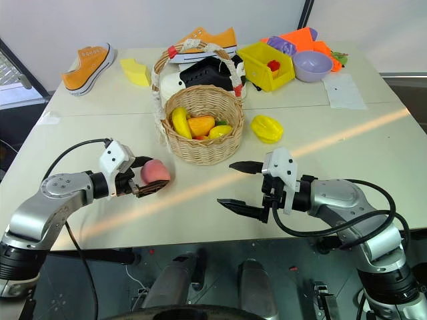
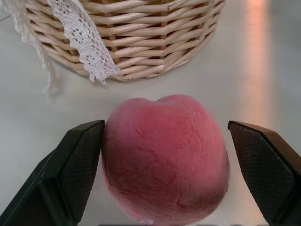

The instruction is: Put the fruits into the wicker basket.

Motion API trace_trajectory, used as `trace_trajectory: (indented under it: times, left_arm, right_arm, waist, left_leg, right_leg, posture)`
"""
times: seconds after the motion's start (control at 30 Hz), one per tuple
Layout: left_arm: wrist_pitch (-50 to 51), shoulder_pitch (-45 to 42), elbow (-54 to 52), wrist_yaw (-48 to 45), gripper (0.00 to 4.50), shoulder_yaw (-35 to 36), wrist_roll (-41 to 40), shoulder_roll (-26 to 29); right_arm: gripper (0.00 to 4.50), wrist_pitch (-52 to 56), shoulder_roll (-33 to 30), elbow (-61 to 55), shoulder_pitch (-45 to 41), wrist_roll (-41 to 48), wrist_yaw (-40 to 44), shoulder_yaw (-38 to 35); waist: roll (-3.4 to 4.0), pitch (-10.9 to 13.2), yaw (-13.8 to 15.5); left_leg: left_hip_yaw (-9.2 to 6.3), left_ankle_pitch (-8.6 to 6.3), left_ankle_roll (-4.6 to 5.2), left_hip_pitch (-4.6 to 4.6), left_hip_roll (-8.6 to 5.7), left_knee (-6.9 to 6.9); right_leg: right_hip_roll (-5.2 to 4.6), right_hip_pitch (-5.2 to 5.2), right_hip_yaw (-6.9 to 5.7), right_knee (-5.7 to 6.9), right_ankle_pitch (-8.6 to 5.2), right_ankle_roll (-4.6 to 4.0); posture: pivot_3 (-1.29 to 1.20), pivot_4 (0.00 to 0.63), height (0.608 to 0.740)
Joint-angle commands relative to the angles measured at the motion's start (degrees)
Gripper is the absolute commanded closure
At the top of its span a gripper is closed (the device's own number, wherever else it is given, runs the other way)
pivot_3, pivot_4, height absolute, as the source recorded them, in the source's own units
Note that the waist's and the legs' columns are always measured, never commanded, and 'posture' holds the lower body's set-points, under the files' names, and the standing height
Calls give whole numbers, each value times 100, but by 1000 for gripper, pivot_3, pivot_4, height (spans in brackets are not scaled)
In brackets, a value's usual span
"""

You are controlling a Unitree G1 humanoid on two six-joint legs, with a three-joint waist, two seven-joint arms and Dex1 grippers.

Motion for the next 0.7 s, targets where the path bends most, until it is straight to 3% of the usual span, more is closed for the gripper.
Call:
trace_trajectory:
  times: [0.03,0.1,0.13,0.3,0.4,0.53,0.7]
  left_arm:
    - [-68,22,2,3,804,17,118,-21]
    - [-78,56,-22,-22,1514,67,146,5]
    - [-88,77,-41,-31,1651,85,168,25]
    - [93,8,-334,-8,1664,785,-430,-97]
    - [452,-944,-679,244,1664,1076,-1049,-312]
    - [655,-2097,-478,938,1664,345,-486,-840]
    - [534,-2822,190,1291,1664,-420,138,-1469]
  right_arm:
    - [0,-213,55,-146,-33,-37,8,-11]
    - [0,-271,57,-123,-32,-83,-2,13]
    - [0,-292,56,-119,-29,-98,-6,18]
    - [0,-367,48,-73,-108,-149,-47,-28]
    - [0,-384,52,199,-328,-133,-104,-192]
    - [0,-452,83,443,-455,-199,-151,-233]
    - [0,-468,245,536,-433,-213,-371,-327]
  waist:
    - [0,0,1]
    - [0,0,1]
    - [0,0,0]
    - [0,0,-5]
    - [-11,7,40]
    - [-20,2,136]
    - [-23,4,154]
  left_leg:
    - [0,0,0,0,0,0]
    - [0,0,0,0,0,0]
    - [0,0,0,1,0,0]
    - [-1,0,0,0,1,0]
    - [-5,0,0,-3,0,5]
    - [-9,-1,4,2,-14,30]
    - [-3,8,18,0,-13,29]
  right_leg:
    - [0,0,0,0,0,0]
    - [0,1,0,0,0,0]
    - [0,1,0,0,0,0]
    - [0,-1,0,2,0,0]
    - [0,-1,-8,3,0,0]
    - [-4,23,-17,-3,2,4]
    - [2,31,-14,18,13,26]
  posture:
    - [0,150,740]
    - [0,150,740]
    - [0,150,740]
    - [0,150,740]
    - [0,150,740]
    - [0,150,740]
    - [0,150,740]
